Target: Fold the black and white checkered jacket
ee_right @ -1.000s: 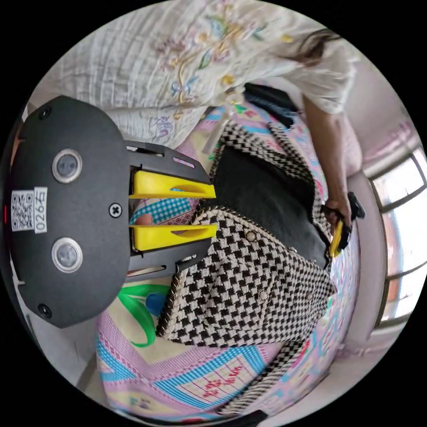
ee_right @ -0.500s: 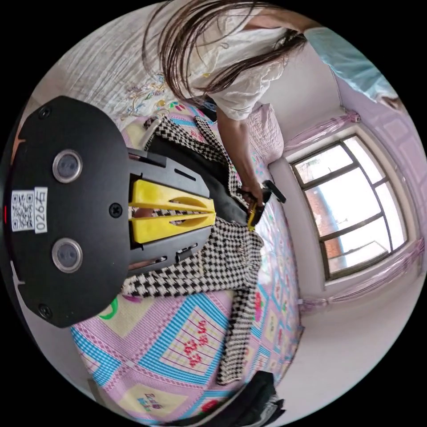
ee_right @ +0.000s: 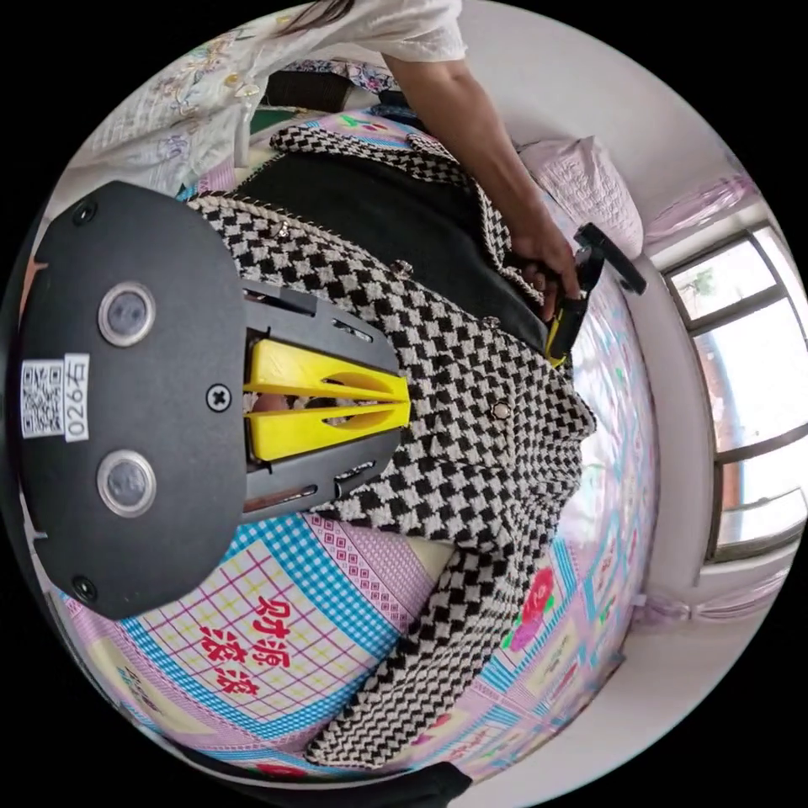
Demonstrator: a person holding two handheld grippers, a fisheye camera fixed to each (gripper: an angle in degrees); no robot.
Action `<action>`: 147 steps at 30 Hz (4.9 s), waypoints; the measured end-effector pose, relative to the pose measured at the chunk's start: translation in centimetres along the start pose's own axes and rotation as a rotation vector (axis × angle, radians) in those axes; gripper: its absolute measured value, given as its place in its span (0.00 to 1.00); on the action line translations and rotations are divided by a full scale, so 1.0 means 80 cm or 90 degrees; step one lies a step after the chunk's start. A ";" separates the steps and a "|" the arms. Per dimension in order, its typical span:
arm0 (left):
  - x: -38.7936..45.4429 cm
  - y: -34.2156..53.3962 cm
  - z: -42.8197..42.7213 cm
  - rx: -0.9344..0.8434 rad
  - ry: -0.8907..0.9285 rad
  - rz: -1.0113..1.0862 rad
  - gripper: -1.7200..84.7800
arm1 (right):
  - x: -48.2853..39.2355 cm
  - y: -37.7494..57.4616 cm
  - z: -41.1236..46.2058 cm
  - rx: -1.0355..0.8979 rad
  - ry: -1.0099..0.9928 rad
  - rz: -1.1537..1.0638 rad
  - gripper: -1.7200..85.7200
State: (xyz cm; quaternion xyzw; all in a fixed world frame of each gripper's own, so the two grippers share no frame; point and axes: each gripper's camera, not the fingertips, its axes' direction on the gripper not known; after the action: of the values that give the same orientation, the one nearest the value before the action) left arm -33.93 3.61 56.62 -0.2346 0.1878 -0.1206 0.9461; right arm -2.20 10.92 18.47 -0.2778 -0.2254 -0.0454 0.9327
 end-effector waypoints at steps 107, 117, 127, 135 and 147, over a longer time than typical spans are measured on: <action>0.381 0.769 -0.134 0.046 -0.335 -0.263 0.09 | -0.333 -0.108 0.311 -0.059 0.109 -0.855 0.10; 0.376 0.806 -0.199 0.141 -0.221 -0.271 0.07 | -0.379 -0.070 0.330 -0.019 0.155 -0.936 0.05; 0.359 0.848 -0.274 0.290 -0.105 -0.269 0.07 | -0.357 -0.126 0.290 -0.047 0.083 -0.832 0.01; 0.372 0.800 -0.281 0.361 0.096 -0.105 0.07 | -0.277 -0.188 0.166 0.110 0.137 -0.697 0.00; 0.380 0.743 -0.149 0.083 0.126 -0.059 0.08 | -0.152 -0.167 0.217 -0.027 0.073 -0.587 0.02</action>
State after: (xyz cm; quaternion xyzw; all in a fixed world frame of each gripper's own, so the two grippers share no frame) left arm -3.14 40.42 8.70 -0.1683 0.2606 -0.1988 0.9296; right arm -22.75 8.55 32.57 -0.1649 -0.2723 -0.4753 0.8202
